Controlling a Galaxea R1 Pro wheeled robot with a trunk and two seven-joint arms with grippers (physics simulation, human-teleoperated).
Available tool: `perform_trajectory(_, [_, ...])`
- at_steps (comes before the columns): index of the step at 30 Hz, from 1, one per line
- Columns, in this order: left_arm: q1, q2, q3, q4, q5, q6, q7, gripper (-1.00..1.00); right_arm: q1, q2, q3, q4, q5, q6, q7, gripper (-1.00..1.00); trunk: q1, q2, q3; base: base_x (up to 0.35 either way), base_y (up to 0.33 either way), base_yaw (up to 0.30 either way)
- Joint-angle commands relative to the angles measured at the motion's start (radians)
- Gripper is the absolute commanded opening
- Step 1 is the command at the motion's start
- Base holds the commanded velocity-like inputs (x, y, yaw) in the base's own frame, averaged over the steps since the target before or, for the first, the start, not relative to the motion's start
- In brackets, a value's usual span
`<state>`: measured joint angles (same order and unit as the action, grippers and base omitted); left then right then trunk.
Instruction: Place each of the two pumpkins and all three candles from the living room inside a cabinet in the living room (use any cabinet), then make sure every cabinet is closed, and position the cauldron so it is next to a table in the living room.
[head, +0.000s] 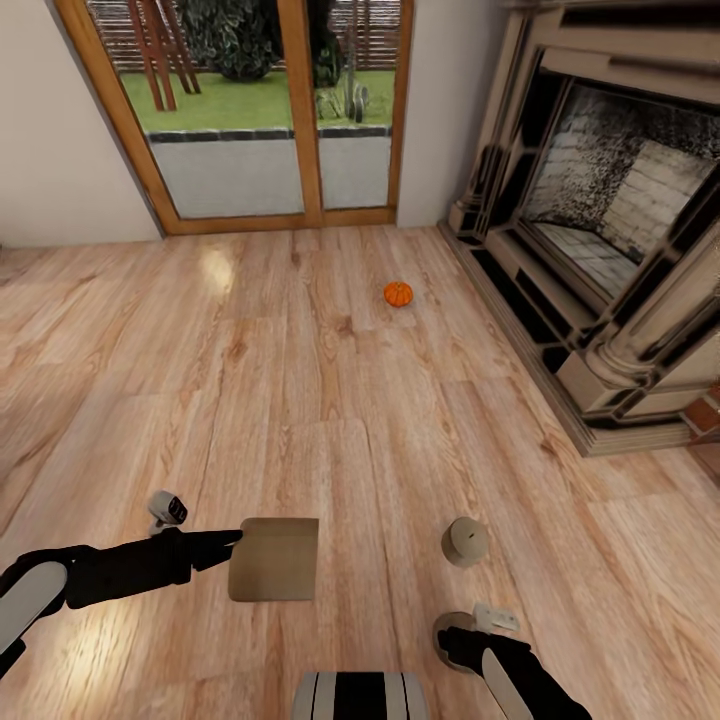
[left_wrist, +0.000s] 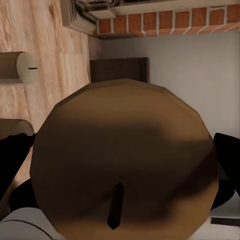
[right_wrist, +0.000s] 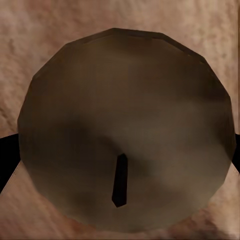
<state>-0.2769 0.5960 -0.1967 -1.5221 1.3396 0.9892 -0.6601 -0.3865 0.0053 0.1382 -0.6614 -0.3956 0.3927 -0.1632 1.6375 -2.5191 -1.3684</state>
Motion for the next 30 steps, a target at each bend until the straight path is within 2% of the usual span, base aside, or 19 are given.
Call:
perform_trajectory(1, [-0.001,0.001,-0.001,0.0,0.001,0.003,-0.003,-1.0,0.0,-0.001,0.004,-0.002,-0.011,0.003,-0.01,-1.0,-0.001,0.0,0.003,0.0,0.0,0.0])
perform_trajectory(17, [-0.001,-0.008,-0.009,0.0,-0.007,0.001,0.002,-1.0,0.0,-0.001,0.004,-0.004,-0.014,0.009,-0.01,-1.0,-0.008,0.004,0.065,0.0,0.0,0.0])
perform_trajectory(22, [-0.001,-0.014,-0.013,0.0,-0.063,0.0,0.004,-1.0,0.0,-0.002,0.002,-0.009,-0.019,0.026,-0.009,-1.0,-0.01,0.005,0.084,0.0,0.0,0.0])
perform_trajectory(24, [-0.001,-0.021,-0.013,0.0,-0.119,-0.001,0.005,-1.0,0.0,-0.002,-0.001,-0.015,-0.02,0.058,-0.009,-1.0,-0.011,0.005,0.092,0.0,0.0,0.0])
perform_trajectory(26, [-0.001,-0.031,-0.013,0.0,-0.15,-0.001,0.006,-1.0,0.0,-0.002,-0.001,-0.019,-0.02,0.08,-0.009,-1.0,-0.012,0.006,0.1,0.0,0.0,0.0])
perform_trajectory(28, [-0.003,-0.039,-0.013,0.001,-0.167,-0.001,0.007,-1.0,0.0,-0.002,-0.002,-0.022,-0.02,0.093,-0.009,-1.0,-0.013,0.006,0.108,0.0,0.0,0.0])
perform_trajectory(30, [-0.006,-0.043,-0.013,0.002,-0.171,0.0,0.039,-1.0,0.0,-0.002,-0.003,-0.022,-0.021,0.098,-0.008,-1.0,-0.014,0.007,0.115,0.0,0.0,0.0])
